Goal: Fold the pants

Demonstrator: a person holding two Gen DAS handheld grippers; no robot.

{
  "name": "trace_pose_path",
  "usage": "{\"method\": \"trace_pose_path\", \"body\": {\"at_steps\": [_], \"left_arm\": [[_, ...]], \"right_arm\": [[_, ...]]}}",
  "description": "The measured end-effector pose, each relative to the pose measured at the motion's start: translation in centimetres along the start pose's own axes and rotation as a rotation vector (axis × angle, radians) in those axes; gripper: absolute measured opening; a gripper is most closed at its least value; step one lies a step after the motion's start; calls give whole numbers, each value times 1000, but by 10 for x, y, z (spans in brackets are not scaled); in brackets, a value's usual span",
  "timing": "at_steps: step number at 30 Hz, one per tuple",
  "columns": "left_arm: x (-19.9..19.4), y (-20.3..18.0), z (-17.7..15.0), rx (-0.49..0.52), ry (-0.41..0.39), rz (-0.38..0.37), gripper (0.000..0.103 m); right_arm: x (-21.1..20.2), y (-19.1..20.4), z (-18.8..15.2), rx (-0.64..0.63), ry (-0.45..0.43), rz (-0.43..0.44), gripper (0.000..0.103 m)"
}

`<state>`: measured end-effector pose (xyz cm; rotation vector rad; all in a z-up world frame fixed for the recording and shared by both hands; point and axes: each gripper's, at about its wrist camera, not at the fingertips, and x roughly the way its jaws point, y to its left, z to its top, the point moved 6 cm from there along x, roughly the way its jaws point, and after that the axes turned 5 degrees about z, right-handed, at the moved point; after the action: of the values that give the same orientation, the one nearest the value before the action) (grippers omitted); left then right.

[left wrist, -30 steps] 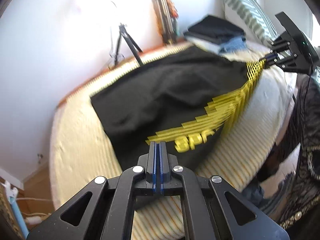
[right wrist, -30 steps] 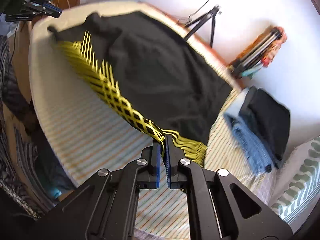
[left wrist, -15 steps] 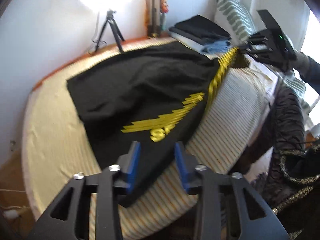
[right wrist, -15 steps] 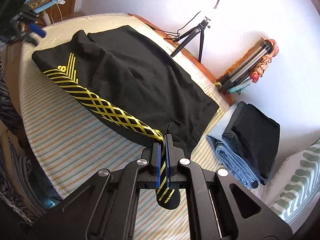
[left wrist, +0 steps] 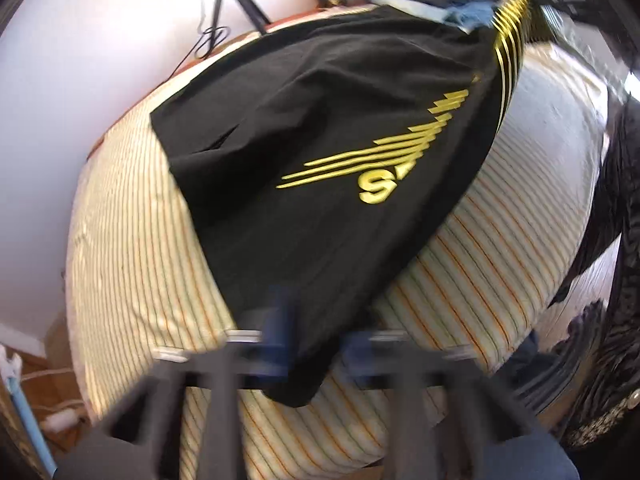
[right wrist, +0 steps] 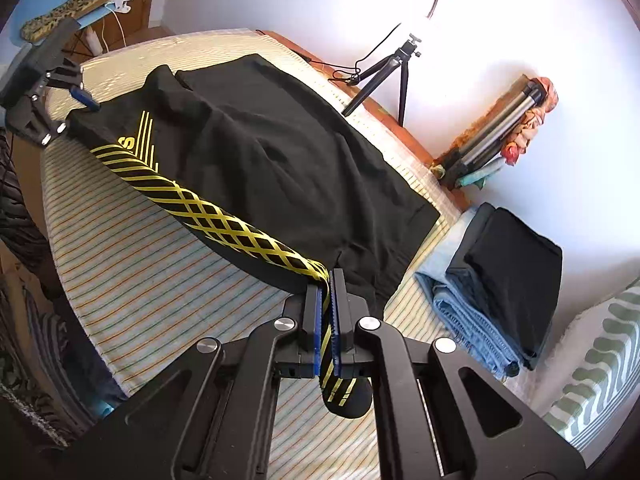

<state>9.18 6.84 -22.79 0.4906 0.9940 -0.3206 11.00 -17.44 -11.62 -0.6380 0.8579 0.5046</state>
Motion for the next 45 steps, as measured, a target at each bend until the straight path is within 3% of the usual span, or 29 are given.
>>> {"method": "trace_pose_path", "body": {"at_steps": [5,11,18,22,26,28,30,33,37,39,41,45], "left_arm": [[-48,22,25,-54,-152,35,2],[-110,54,69,-79,-312,89,1],[-117,90,127,-64,-392,126,1],[-93,97,141,-95,-358,5,1],[-63,79,125,-90,-273,-91,2],[-46,72,115,-101,-226,-129,10],[-31,68,107,-128,-183,-174,26],[-1,67,94,-168,-109,-182,42],[27,68,87,-183,-54,-154,43],[40,71,85,-205,-31,-149,52],[49,74,84,-223,-13,-158,54],[54,75,86,-247,-32,-180,53]], "right_arm": [[-6,0,-3,16,-8,-8,4],[-31,-22,12,64,-90,-55,4],[-27,-56,49,77,-149,-113,4],[-9,-68,68,64,-142,-115,4],[7,-69,68,43,-120,-100,4],[17,-70,64,51,-103,-89,4],[23,-69,58,61,-90,-76,4],[32,-63,48,65,-72,-59,4],[38,-57,36,71,-52,-45,4],[39,-55,33,68,-42,-45,4],[40,-54,31,71,-29,-40,4],[42,-52,30,75,-21,-35,4]]}}
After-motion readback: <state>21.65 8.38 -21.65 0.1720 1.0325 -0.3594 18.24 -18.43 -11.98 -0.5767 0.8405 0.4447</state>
